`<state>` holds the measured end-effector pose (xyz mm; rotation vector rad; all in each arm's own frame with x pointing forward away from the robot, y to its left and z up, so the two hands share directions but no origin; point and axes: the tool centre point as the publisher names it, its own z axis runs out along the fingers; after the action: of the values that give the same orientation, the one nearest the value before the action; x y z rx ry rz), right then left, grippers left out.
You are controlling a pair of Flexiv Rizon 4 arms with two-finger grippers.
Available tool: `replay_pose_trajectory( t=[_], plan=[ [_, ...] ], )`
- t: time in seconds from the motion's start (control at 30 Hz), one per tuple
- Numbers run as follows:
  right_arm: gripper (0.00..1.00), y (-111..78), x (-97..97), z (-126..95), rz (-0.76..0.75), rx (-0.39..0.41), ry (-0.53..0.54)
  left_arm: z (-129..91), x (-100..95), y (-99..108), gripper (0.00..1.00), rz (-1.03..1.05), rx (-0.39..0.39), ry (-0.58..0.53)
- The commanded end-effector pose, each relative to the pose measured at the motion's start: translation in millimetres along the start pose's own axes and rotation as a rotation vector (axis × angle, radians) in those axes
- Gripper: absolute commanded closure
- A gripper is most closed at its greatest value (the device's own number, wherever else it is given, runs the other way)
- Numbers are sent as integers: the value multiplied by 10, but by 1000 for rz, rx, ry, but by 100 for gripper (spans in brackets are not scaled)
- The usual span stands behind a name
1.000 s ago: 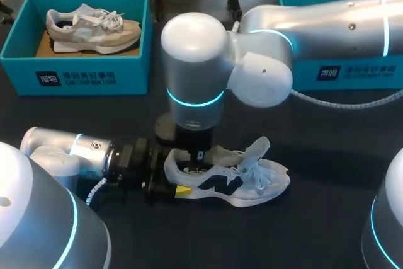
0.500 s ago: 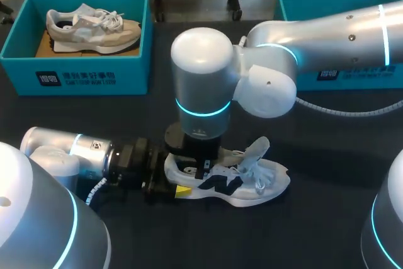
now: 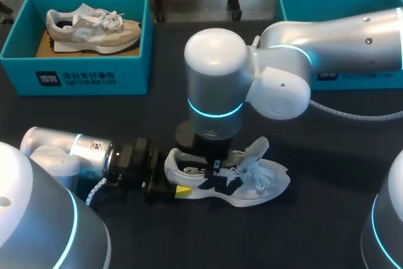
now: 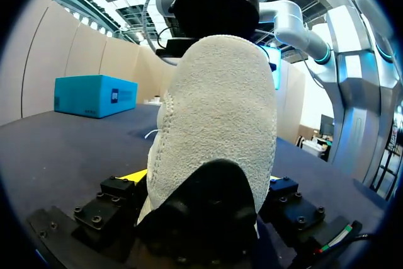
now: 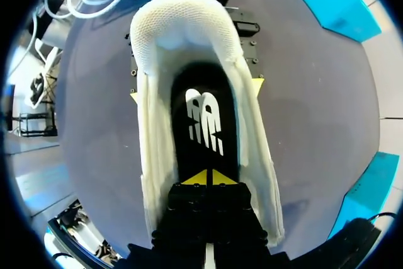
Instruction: Take the shoe out of the shoebox, open the shoe tongue, remove and reinsert the insole, then place the shoe into the shoebox
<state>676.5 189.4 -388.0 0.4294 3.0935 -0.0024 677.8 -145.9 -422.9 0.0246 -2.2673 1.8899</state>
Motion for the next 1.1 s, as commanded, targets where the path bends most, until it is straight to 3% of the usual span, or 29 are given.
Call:
replay_pose_trajectory(
  t=[0.03, 0.07, 0.13, 0.5, 0.83, 1.1],
  plan=[
    [68, -121, -14, -28, 2, -21, -6, -11, 10, 22, 100, 0, -2, -4],
    [61, -125, -21, -24, 1, -22, -8, -11, 10, 22, 100, 0, -2, -4],
    [58, -138, -33, -6, 1, -30, -9, -11, 10, 22, 100, 0, -2, -4],
    [55, -149, -35, 158, -1, -62, 2, -11, 10, 22, 100, 0, -2, -4],
    [53, -72, 50, 379, -12, -25, 142, -11, 10, 22, 100, 0, -2, -4],
    [62, -64, 275, 460, -19, 44, 256, -11, 10, 22, 100, 0, -2, -4]
  ],
)
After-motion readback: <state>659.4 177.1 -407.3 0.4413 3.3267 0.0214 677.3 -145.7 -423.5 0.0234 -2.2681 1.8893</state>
